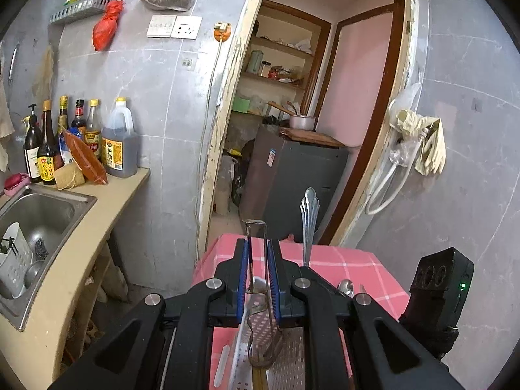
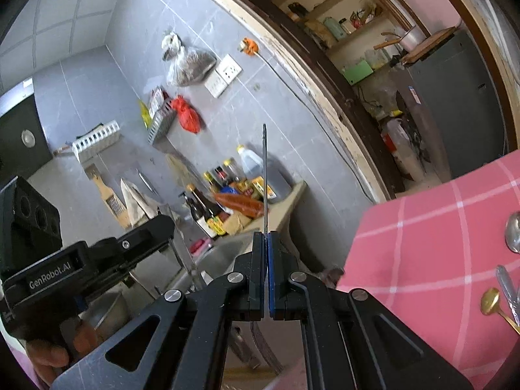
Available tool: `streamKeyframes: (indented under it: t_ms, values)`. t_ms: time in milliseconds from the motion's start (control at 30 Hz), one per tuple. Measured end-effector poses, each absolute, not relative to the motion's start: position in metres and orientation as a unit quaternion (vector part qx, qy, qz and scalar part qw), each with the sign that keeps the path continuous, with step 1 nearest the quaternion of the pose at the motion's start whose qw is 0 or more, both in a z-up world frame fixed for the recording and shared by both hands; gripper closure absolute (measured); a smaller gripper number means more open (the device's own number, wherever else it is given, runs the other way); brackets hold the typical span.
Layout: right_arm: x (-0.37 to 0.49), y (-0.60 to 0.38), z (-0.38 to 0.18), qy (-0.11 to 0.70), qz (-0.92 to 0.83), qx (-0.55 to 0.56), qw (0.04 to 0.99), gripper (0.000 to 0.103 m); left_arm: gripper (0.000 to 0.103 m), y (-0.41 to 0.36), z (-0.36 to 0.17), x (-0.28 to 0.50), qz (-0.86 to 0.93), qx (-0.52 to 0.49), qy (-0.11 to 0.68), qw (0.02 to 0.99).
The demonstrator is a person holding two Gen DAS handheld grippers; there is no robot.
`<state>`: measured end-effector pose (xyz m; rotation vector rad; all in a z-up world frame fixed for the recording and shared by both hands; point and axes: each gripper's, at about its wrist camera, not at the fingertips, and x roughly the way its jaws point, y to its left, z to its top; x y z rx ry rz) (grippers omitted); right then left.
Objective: Organize utensils
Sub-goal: 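Carry the peeler with the left gripper and drop it into the caddy, then move the left gripper back over the remaining spoons and knife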
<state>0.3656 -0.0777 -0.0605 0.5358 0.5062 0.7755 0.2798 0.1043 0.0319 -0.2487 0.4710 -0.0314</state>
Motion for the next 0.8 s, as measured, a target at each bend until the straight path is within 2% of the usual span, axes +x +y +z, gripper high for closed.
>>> streamKeyframes:
  t_ms: [500, 567, 700, 733, 800]
  values:
    - [0.356, -0.097, -0.053, 0.295, 0.374, 0.18, 0.861, 0.097, 0.091, 0.109, 0.021, 0.276, -0.055, -0.151, 0.281, 0.946]
    - [0.353, -0.1, -0.051, 0.294, 0.372, 0.176, 0.862, 0.087, 0.09, 0.11, 0.02, 0.275, -0.059, -0.157, 0.285, 0.944]
    - [0.345, -0.108, -0.045, 0.285, 0.361, 0.171, 0.871, 0.081, 0.085, 0.108, 0.02, 0.27, -0.058, -0.161, 0.291, 0.942]
    - [0.343, -0.111, -0.041, 0.281, 0.355, 0.17, 0.875, 0.08, 0.08, 0.107, 0.021, 0.268, -0.056, -0.161, 0.288, 0.942]
    - [0.337, -0.12, -0.035, 0.271, 0.339, 0.167, 0.885, 0.068, 0.068, 0.104, 0.023, 0.262, -0.051, -0.16, 0.28, 0.945]
